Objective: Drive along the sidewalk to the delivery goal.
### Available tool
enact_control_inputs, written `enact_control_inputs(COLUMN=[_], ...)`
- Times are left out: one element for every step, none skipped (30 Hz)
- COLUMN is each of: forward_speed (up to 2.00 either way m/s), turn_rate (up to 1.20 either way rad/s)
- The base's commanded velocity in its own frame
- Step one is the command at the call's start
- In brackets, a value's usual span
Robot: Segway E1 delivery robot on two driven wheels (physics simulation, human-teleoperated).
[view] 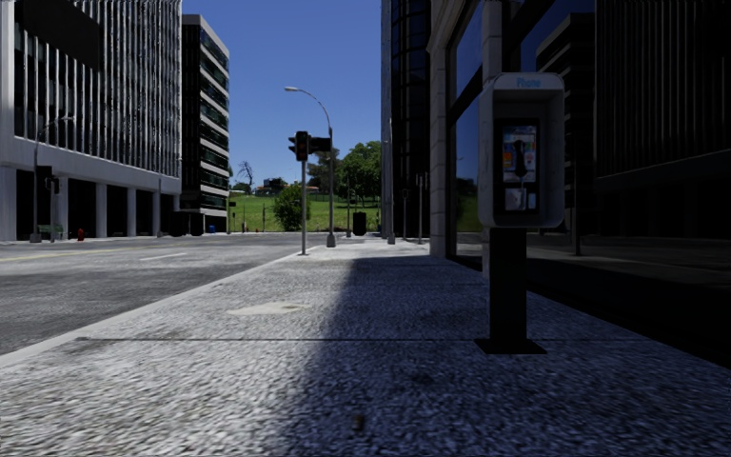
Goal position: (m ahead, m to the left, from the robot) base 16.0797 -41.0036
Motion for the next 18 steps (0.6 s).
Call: enact_control_inputs(forward_speed=[2.0,2.0,2.0,2.0,2.0,2.0,2.0,2.0,2.0,2.0,2.0,2.0,2.0,2.0,2.0,2.0,2.0,2.0], turn_rate=[0.0,0.0,0.0,0.0,0.0,0.0,0.0,0.0,0.0,0.0,0.0,0.0,0.0,0.0,0.0,0.0,0.0,0.0])
